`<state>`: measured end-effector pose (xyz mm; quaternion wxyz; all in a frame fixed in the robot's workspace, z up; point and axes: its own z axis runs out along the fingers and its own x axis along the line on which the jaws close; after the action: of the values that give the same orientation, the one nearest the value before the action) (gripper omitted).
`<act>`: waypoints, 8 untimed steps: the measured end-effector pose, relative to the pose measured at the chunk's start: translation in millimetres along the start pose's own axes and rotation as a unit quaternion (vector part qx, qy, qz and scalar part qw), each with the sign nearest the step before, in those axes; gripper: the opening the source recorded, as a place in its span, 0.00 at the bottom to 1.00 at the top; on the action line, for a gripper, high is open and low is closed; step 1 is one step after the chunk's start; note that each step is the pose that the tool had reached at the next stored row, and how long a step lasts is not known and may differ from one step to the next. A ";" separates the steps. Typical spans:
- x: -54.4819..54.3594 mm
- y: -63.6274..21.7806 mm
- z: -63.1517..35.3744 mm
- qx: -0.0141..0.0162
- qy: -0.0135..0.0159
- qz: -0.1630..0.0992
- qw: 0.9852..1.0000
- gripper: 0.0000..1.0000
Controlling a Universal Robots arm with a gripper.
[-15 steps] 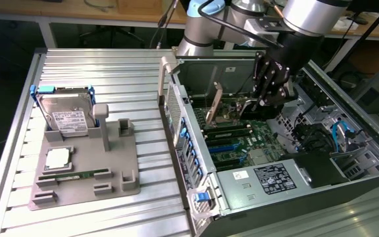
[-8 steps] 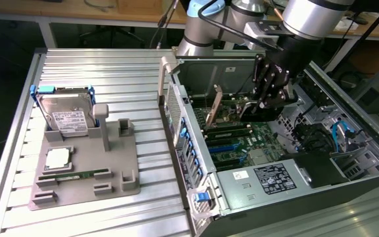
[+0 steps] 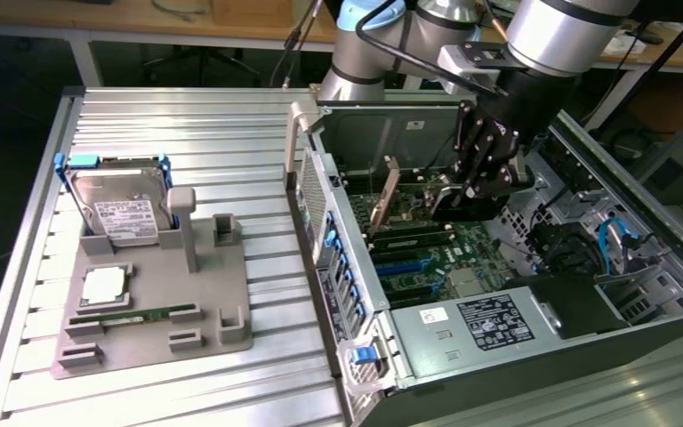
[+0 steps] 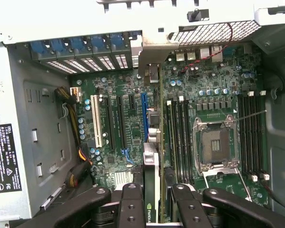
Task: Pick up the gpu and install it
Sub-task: 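Insert the gpu into the slot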
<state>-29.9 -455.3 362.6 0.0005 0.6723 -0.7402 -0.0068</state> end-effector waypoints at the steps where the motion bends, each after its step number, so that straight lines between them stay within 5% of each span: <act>1: 0.0 0.0 0.0 0.000 0.000 0.000 1.000 0.27; 8: 0.0 -0.1 4.8 0.000 0.000 0.000 1.000 0.27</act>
<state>-29.9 -455.2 357.8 0.0005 0.6721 -0.7405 -0.0068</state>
